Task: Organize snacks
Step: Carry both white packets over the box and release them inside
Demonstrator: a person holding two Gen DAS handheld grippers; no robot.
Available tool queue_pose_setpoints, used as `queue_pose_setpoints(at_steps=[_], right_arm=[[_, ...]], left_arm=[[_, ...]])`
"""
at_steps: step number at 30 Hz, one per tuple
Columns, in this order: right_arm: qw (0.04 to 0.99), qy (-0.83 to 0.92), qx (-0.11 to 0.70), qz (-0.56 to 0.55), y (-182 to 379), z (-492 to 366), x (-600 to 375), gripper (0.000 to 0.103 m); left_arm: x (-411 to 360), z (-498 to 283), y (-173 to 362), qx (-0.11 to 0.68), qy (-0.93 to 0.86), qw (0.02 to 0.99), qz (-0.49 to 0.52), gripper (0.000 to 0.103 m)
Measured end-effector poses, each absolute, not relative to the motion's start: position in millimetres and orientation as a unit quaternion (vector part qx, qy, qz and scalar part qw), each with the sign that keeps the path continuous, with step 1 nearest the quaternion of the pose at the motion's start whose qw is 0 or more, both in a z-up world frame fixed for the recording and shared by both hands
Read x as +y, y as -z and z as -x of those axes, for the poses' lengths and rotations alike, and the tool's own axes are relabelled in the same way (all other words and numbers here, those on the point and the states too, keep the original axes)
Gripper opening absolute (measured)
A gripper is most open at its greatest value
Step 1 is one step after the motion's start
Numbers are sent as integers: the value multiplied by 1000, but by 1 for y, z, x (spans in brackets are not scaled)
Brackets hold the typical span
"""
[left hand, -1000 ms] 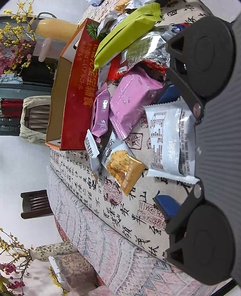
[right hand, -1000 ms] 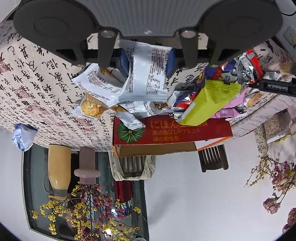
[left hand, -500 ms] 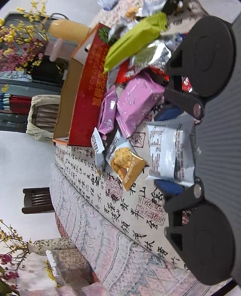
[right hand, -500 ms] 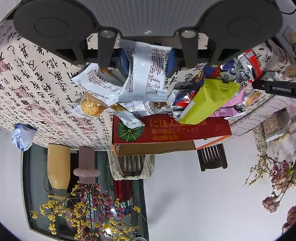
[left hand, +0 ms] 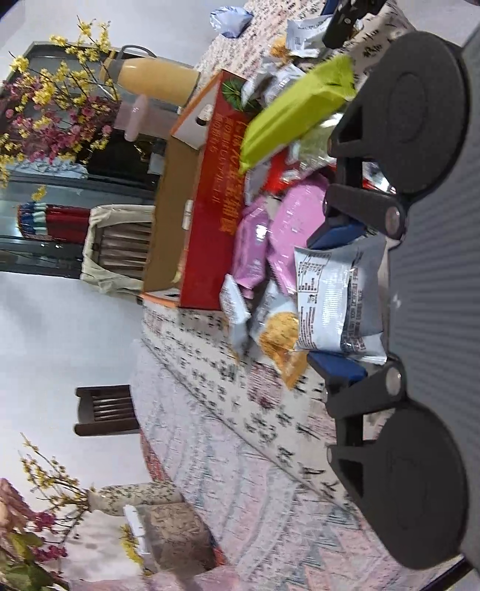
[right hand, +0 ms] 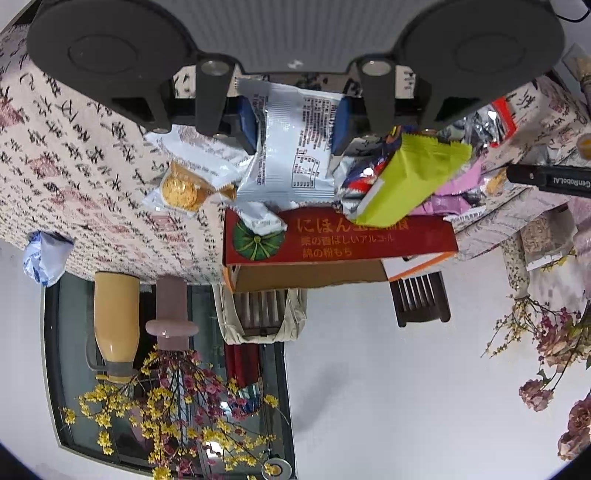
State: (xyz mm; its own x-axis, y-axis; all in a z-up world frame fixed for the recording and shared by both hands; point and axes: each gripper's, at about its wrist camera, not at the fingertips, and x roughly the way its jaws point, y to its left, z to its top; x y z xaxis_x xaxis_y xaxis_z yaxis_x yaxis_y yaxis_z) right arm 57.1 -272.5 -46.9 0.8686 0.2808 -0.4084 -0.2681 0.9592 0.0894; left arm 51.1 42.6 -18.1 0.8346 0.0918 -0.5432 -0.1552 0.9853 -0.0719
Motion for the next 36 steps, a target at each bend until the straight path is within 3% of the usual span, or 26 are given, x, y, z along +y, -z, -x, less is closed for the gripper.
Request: queue_pose_setpoints(at_steps=[25, 36], right_arm=[[981, -140, 135, -25, -26, -184, -250, 41], [976, -134, 166, -42, -9, -263, -223, 41]], left_arm=[[5, -171, -61, 191, -48, 980, 31, 61], [15, -241, -29, 190, -65, 978, 59, 61]])
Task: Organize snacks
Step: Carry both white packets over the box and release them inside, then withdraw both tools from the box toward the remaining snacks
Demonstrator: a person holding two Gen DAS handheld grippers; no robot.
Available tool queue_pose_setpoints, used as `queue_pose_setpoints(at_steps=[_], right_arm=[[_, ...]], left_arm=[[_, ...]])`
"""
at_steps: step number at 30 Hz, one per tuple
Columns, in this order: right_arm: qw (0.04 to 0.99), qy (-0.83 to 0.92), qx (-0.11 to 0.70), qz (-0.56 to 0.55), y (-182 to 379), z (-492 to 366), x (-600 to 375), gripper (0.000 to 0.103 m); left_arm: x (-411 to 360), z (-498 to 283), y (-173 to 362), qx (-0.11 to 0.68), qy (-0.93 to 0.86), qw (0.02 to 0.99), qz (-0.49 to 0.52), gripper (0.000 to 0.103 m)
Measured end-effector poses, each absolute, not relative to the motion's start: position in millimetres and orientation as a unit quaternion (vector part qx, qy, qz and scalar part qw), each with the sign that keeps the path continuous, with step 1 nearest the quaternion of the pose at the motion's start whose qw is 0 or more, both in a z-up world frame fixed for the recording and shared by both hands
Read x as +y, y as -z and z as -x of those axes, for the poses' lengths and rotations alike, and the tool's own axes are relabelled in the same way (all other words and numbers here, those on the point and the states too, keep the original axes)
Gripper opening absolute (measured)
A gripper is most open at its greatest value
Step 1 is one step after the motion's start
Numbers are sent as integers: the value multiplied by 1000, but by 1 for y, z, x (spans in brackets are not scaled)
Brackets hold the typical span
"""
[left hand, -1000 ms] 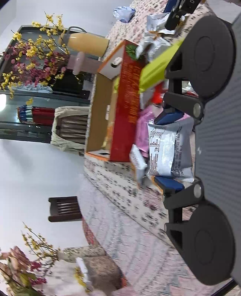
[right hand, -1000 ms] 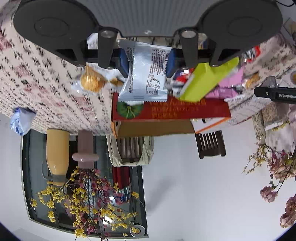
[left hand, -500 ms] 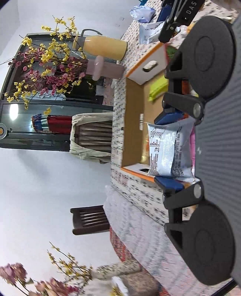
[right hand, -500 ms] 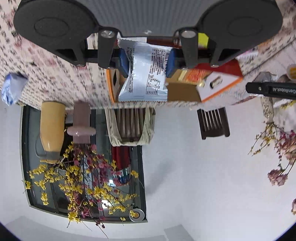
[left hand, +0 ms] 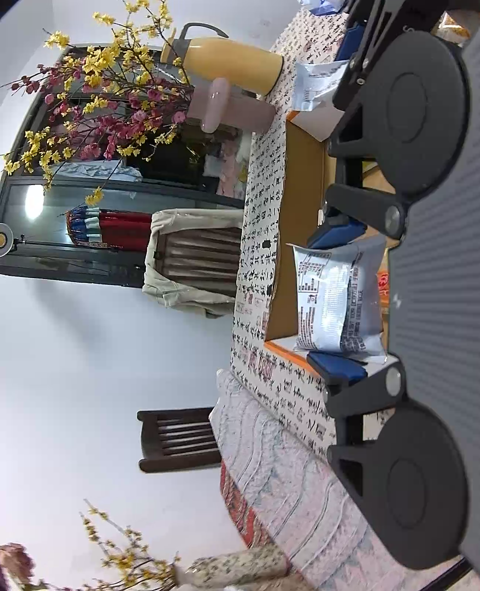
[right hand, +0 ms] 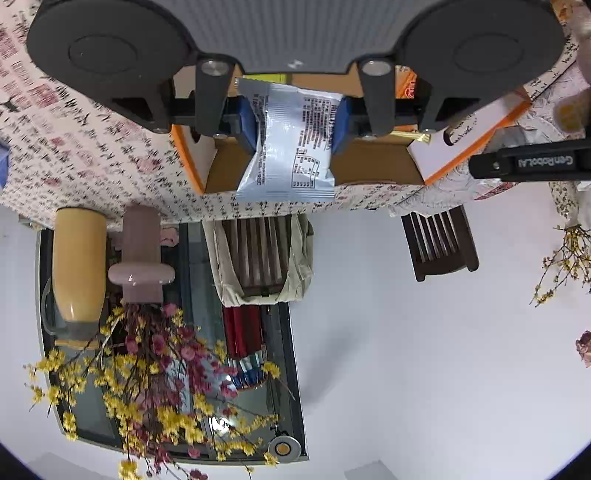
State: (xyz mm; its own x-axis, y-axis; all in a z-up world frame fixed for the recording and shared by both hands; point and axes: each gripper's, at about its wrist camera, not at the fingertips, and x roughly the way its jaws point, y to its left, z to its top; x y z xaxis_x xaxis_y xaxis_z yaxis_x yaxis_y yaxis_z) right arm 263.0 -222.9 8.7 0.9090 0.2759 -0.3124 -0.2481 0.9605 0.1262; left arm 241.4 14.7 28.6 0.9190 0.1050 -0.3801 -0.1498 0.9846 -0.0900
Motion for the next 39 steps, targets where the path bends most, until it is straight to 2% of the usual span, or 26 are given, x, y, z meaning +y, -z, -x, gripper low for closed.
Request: queue_pose_setpoints(at_steps=[4, 6, 9, 11, 13, 14, 16, 17, 23, 29, 39], right_arm=[[972, -143, 180, -53, 3, -272, -225, 42], [971, -144, 186, -54, 6, -272, -224, 45], [972, -140, 180, -55, 6, -268, -225, 50], [972, -141, 176, -58, 5, -265, -226, 62], [974, -136, 171, -57, 5, -263, -226, 84], [975, -135, 167, -60, 4, -262, -227, 87], [975, -138, 160, -66, 3, -261, -228, 101], [976, -138, 156, -67, 2, -260, -229, 103], [980, -136, 133, -60, -16, -243, -230, 103], [982, -147, 109, -43, -34, -207, -235, 103], [979, -152, 137, -21, -7, -154, -246, 103]], left_arm=[[18, -250, -15, 210, -67, 974, 59, 61], [20, -245, -15, 204, -68, 975, 64, 66], [21, -236, -19, 185, -70, 978, 69, 81], [20, -231, -21, 173, -75, 979, 71, 103], [20, -230, -23, 168, -83, 979, 76, 103], [22, -231, -23, 169, -83, 979, 81, 103], [24, -231, -23, 172, -89, 977, 91, 103], [25, -231, -24, 170, -91, 977, 94, 103], [33, -215, -43, 163, -83, 976, 121, 103], [29, -180, -57, 147, -69, 981, 105, 103], [44, -129, -28, 168, -88, 979, 81, 103]])
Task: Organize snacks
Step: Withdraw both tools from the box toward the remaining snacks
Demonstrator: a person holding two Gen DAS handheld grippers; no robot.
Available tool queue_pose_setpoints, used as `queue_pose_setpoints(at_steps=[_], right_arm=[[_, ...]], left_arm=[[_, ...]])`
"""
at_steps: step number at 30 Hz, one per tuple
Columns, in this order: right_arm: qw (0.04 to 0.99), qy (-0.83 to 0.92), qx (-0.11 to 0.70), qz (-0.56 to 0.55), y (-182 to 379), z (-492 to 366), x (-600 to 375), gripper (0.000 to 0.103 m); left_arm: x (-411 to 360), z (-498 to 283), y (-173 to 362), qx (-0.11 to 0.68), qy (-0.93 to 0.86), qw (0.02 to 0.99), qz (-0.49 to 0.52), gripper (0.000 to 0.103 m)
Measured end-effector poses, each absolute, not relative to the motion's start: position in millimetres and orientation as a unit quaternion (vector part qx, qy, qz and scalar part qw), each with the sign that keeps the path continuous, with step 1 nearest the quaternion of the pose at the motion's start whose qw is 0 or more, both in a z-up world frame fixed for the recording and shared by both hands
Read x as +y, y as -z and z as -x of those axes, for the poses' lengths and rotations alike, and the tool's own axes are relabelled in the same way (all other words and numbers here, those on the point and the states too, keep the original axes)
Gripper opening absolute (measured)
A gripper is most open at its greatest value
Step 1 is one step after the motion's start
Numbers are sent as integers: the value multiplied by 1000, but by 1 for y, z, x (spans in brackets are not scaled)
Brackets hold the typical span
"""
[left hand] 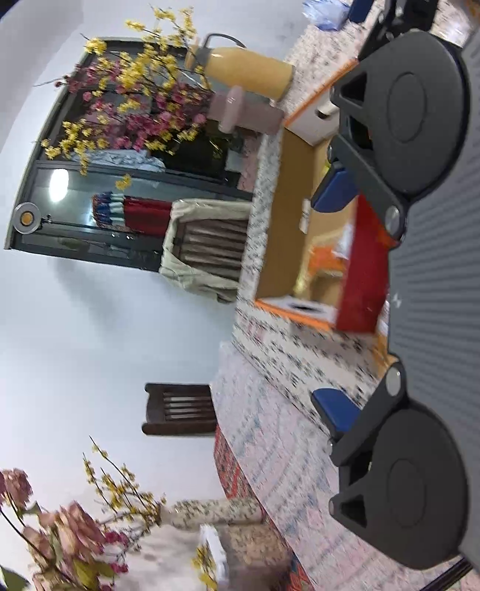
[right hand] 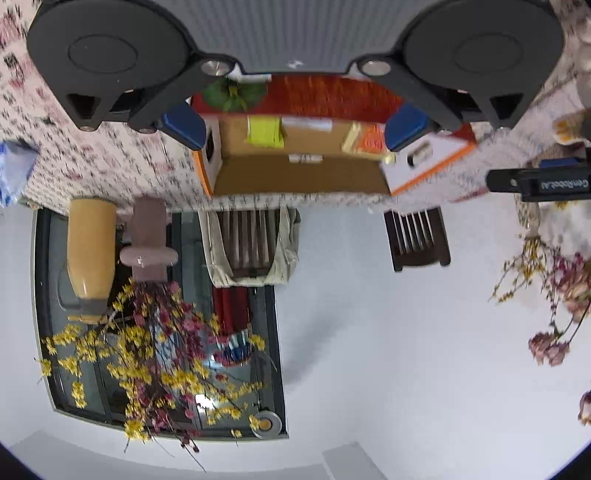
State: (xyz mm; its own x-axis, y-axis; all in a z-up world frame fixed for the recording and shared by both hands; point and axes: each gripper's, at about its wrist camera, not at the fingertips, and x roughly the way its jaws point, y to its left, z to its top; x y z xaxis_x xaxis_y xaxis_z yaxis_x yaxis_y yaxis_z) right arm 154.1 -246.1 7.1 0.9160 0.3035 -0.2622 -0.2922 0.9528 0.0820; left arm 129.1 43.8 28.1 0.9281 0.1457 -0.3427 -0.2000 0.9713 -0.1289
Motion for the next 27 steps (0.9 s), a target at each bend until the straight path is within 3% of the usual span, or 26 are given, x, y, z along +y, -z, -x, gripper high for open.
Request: queue_pose_setpoints(at_steps=[11, 27], right_arm=[[982, -127, 141, -15, 40, -136, -255, 103], [979, -149, 133, -44, 41, -138, -260, 103]], left_arm=[[55, -111, 25, 194, -117, 973, 43, 103], [62, -112, 29, 186, -110, 974, 69, 103]])
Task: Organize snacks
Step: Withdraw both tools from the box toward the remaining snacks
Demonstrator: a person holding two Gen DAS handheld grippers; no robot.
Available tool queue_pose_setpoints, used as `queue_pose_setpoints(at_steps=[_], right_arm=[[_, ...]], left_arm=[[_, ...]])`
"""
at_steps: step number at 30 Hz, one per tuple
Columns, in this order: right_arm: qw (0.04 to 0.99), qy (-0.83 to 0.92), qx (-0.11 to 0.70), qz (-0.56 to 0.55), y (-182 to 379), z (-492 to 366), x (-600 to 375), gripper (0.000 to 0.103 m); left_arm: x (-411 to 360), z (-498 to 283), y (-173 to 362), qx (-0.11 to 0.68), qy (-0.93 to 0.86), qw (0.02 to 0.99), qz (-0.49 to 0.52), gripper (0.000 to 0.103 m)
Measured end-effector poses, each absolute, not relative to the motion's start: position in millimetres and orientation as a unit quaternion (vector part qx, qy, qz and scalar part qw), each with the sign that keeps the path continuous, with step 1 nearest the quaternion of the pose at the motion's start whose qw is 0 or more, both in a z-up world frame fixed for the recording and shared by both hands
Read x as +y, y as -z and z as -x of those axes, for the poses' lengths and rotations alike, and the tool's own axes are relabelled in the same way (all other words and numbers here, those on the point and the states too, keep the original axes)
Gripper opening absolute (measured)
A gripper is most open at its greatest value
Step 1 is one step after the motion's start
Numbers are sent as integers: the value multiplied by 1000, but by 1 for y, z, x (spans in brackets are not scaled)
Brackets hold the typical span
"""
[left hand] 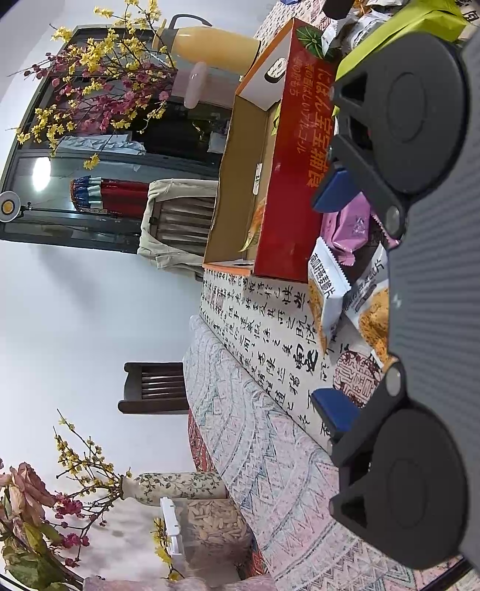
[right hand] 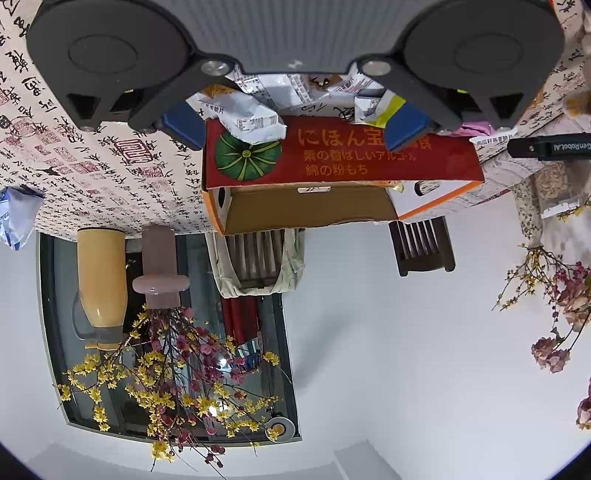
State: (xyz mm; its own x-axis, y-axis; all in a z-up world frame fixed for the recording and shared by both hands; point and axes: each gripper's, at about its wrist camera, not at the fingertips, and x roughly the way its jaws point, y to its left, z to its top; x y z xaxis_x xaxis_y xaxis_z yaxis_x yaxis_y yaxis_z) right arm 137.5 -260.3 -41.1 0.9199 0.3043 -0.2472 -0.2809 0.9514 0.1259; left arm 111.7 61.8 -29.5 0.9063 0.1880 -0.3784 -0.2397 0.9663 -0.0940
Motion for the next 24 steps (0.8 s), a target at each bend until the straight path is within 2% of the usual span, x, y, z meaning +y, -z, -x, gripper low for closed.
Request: queue_pose_setpoints(at_steps=[18, 24], right_arm=[[983, -133, 123, -36, 32, -120, -264, 103], [981, -116, 152, -26, 31, -104, -283, 103]], left_arm=[[63, -111, 31, 187, -106, 974, 73, 103], [63, -111, 31, 187, -106, 974, 73, 103]])
